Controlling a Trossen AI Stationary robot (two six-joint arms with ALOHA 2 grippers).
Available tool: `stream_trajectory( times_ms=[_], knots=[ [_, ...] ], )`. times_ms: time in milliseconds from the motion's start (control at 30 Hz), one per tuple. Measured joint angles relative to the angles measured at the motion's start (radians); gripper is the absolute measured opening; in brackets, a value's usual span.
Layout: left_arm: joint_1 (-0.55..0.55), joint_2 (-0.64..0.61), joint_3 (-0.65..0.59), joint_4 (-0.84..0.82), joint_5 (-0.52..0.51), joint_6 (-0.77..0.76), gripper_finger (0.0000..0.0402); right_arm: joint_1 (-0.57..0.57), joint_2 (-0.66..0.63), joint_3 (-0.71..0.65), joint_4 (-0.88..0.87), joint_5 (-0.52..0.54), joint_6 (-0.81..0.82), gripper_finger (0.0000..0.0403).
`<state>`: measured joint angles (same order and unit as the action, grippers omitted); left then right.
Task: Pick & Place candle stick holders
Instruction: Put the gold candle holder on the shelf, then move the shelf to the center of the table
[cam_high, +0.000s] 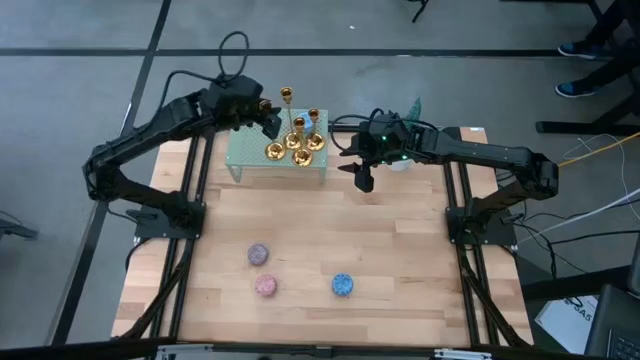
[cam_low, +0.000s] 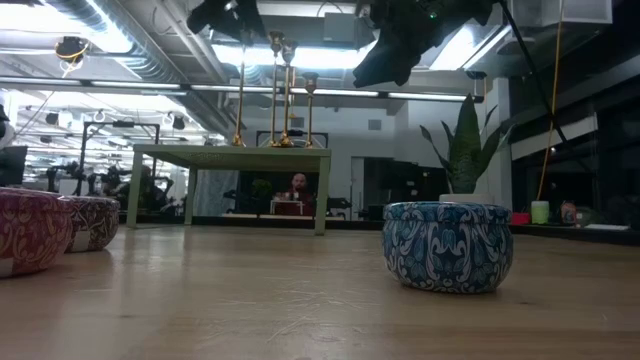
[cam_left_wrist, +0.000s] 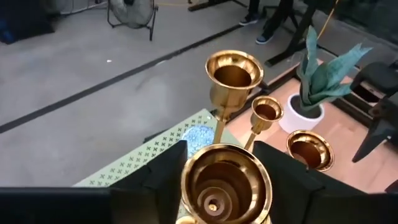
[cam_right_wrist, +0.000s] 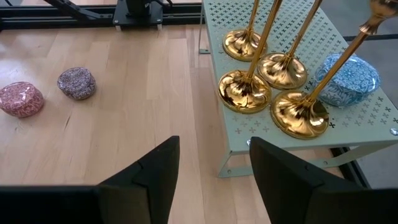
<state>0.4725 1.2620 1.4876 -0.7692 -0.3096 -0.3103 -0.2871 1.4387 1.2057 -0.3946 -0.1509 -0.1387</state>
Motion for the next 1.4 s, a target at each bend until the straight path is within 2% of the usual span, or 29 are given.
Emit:
stream_trajectory(
  times_ms=[200,400,533,633,733,833,933,1033,1100,1200,1400],
  knots=[
    [0.000,-0.042,0.000,0.102,0.001,0.051,0.0219,0.000,0.000,0.000,0.000,0.000,0.000,0.0200],
    [-0.020,-0.113,0.000,0.246,0.040,0.188,0.0229,0.000,0.001,0.000,-0.034,0.000,0.028,0.0200],
    [-0.041,-0.180,0.000,0.229,0.038,0.229,0.0225,0.000,0.017,-0.002,-0.130,0.000,0.033,0.0200],
    [-0.071,-0.228,0.000,0.153,0.007,0.263,0.0219,0.008,0.024,-0.025,-0.128,0.000,0.034,0.0200],
    [-0.110,-0.264,0.000,0.018,-0.076,0.271,0.0212,0.026,0.021,-0.144,0.047,0.000,0.043,0.0200],
    [-0.153,-0.284,0.000,-0.106,-0.125,0.201,0.0205,0.041,0.021,-0.284,0.272,0.023,0.097,0.0200],
    [-0.190,-0.286,0.000,-0.178,-0.161,0.136,0.0199,0.059,0.025,-0.415,0.532,0.143,0.102,0.0200],
    [-0.220,-0.275,0.000,-0.223,-0.260,0.103,0.0192,0.070,0.049,-0.512,0.774,0.248,0.041,0.0200],
    [-0.235,-0.265,0.000,-0.242,-0.301,0.086,0.0188,0.070,0.077,-0.544,0.847,0.259,0.030,0.0200],
    [-0.241,-0.253,0.000,-0.244,-0.302,0.087,0.0183,0.069,0.129,-0.549,0.859,0.248,0.053,0.0200],
    [-0.242,-0.246,0.000,-0.263,-0.307,0.087,0.0173,0.070,0.270,-0.469,0.953,0.229,0.072,0.0200]
  ],
)
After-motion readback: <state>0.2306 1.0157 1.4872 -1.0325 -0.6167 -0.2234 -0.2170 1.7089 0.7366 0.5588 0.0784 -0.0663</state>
